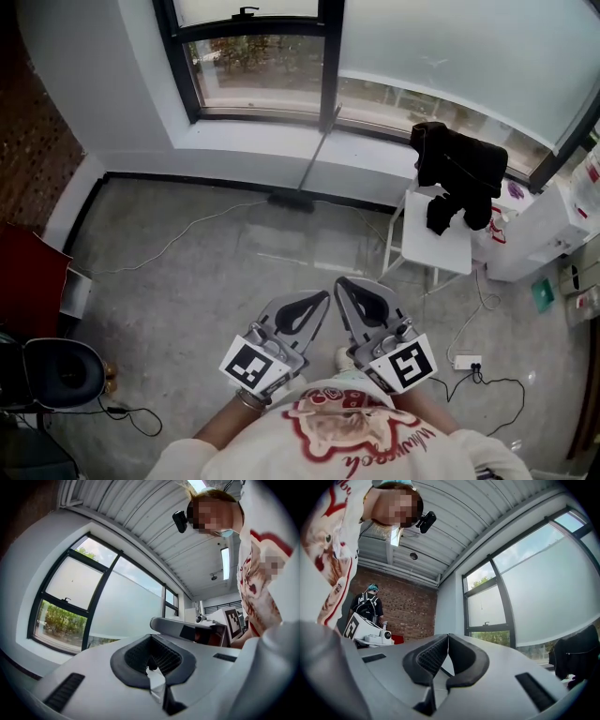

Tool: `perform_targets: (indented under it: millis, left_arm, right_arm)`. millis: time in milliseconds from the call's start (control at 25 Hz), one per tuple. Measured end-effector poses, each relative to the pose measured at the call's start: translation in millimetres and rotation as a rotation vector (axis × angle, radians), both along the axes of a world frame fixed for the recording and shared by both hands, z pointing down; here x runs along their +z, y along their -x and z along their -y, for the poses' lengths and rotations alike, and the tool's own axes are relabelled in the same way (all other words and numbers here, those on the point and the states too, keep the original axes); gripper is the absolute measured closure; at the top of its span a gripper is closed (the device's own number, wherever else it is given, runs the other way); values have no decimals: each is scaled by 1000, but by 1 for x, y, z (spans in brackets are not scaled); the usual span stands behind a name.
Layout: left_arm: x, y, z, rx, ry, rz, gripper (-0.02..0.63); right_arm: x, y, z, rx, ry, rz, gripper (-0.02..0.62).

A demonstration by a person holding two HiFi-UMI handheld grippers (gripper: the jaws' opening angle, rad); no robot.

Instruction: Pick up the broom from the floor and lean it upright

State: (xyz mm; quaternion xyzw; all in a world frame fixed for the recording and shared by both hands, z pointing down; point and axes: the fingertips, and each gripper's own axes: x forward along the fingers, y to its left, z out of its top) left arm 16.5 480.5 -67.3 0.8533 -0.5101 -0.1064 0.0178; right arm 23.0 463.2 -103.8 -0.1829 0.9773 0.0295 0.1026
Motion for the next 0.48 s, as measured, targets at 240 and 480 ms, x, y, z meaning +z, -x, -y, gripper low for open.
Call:
perform_targets:
  millis: [240, 480]
  left_arm:
    - [0, -13, -4, 12, -8, 2, 589]
    - [2, -12, -14, 17, -5, 14, 589]
  right_arm:
    - [12, -11, 0, 19, 9, -20, 571]
    - [15, -9, -10, 32, 14, -27, 571]
